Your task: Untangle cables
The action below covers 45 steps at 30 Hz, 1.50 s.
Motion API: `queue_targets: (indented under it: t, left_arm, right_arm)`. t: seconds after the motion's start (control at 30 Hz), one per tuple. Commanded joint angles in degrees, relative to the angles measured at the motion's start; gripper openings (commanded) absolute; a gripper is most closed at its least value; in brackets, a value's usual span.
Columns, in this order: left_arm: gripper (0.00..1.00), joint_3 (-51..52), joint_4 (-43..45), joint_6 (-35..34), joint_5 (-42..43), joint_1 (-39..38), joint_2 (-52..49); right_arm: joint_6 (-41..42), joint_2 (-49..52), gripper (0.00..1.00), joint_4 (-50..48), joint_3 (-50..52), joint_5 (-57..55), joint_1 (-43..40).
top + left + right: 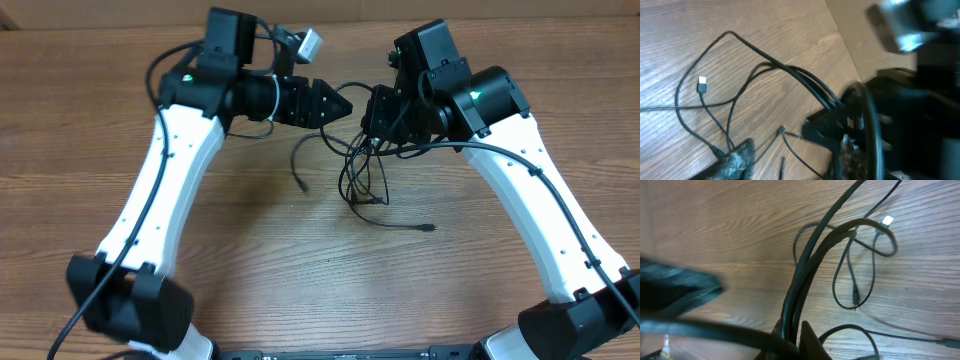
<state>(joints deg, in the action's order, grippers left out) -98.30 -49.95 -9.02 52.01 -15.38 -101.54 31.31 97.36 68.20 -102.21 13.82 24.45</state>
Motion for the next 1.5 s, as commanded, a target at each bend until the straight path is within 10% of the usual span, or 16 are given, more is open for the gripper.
queue_targets:
  t: [0.0, 0.07, 0.37, 1.47]
  left_arm:
    - [0.26, -0.7, 0.7, -0.9, 3.0, -1.7, -3.1]
    - [0.04, -0.7, 0.7, -1.1, 3.6, -2.1, -4.0]
    - [0.04, -0.9, 1.0, -2.5, 6.4, -0.5, -1.5]
    - [0.04, -0.9, 0.9, -6.5, 12.6, 1.5, -1.0]
  right_arm:
    - [0.2, 0.2, 0.04, -0.2, -0.1, 2.8, 0.3]
    - [0.2, 0.2, 0.04, 0.3, -0.1, 2.5, 0.3]
    - [0.2, 0.9, 0.28, 4.9, -0.1, -7.2, 0.3]
    - [-13.6, 1.1, 0.35, -6.9, 7.0, 20.5, 0.3]
